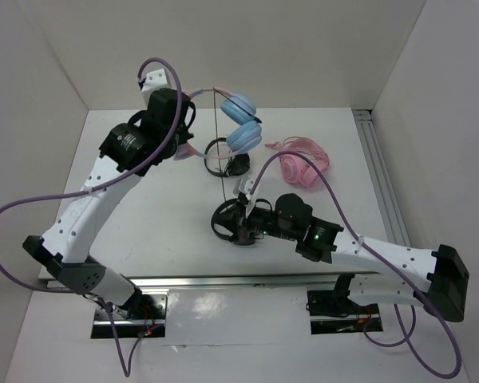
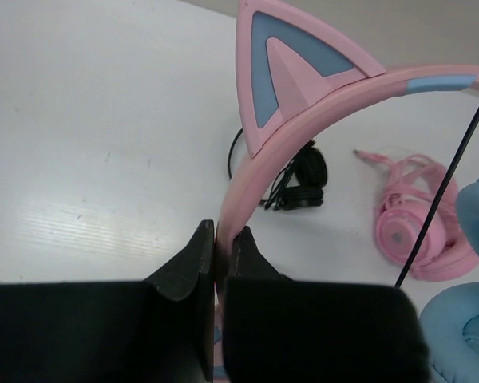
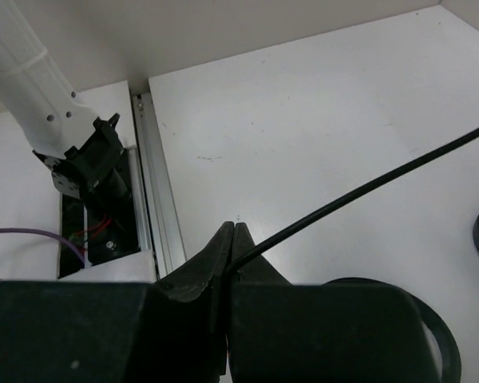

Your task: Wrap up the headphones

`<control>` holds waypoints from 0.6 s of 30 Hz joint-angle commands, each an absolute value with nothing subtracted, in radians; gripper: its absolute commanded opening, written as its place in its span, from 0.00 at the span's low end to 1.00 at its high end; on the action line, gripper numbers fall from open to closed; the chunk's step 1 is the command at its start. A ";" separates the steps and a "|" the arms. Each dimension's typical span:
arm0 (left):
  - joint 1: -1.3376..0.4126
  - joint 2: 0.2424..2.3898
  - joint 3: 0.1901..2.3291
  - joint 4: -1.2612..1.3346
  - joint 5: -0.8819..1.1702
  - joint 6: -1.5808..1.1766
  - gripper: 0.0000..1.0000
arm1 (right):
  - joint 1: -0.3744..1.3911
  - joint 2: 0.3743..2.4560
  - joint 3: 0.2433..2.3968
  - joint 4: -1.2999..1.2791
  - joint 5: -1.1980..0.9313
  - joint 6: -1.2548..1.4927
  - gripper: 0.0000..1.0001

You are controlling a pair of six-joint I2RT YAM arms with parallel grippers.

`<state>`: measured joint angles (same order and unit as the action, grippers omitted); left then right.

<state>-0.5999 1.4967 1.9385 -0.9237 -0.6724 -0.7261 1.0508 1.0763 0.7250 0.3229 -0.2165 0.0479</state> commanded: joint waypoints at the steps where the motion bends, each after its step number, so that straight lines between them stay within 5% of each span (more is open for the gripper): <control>1: -0.569 1.506 1.906 -0.764 -0.761 -0.724 0.00 | 1.126 1.043 0.830 0.076 -0.151 -0.050 0.00; 8: -0.675 1.522 1.671 -0.936 -0.879 -0.776 0.00 | 1.167 1.149 1.083 -0.230 0.093 -0.130 0.01; 18: -0.764 1.537 1.532 -1.133 -0.882 -0.750 0.00 | 1.344 1.315 1.262 -0.407 0.750 -0.201 0.01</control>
